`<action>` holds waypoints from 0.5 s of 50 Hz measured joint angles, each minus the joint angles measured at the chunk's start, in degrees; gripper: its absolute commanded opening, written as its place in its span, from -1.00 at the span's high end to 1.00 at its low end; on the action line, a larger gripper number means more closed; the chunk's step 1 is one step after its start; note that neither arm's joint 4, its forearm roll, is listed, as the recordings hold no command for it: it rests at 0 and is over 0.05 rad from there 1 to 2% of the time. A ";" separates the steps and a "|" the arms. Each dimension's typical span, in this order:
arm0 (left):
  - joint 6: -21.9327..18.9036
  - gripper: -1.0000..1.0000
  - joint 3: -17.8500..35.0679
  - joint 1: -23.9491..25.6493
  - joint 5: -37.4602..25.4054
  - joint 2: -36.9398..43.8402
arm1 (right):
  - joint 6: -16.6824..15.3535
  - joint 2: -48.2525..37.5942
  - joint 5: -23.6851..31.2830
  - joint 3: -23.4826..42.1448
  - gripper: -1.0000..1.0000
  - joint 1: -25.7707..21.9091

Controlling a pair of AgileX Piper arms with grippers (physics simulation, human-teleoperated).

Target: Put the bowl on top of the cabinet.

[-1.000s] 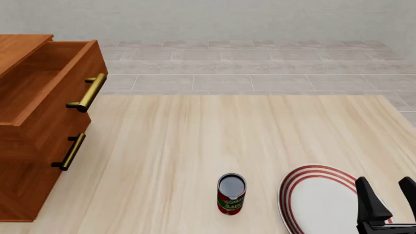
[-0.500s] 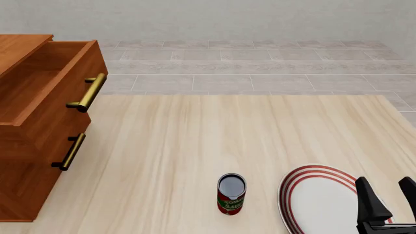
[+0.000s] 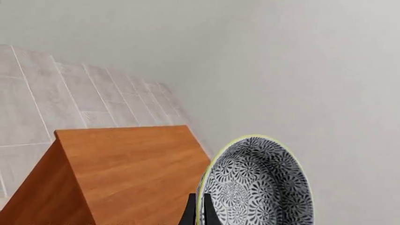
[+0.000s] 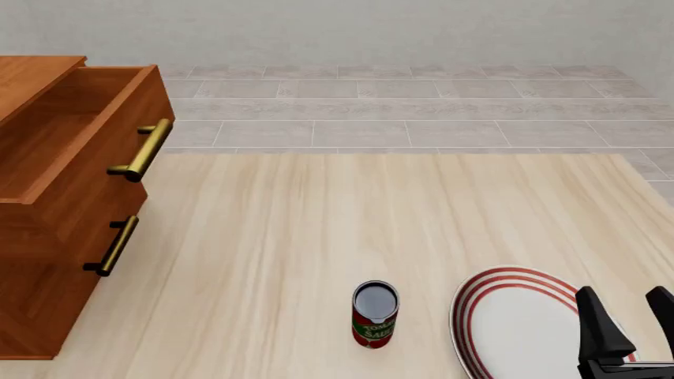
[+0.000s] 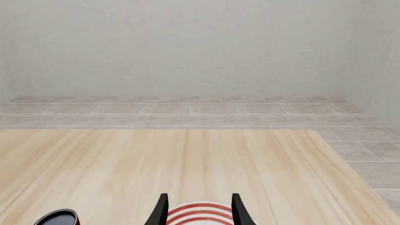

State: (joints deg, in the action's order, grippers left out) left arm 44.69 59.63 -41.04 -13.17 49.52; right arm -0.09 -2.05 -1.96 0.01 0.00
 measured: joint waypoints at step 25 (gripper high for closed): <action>-0.58 1.00 0.50 -0.37 0.85 2.61 | 0.00 0.00 0.00 0.00 -1.00 0.00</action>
State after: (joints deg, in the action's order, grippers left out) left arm 44.11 60.13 -41.41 -12.31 52.12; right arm -0.09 -2.06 -1.96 0.01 0.00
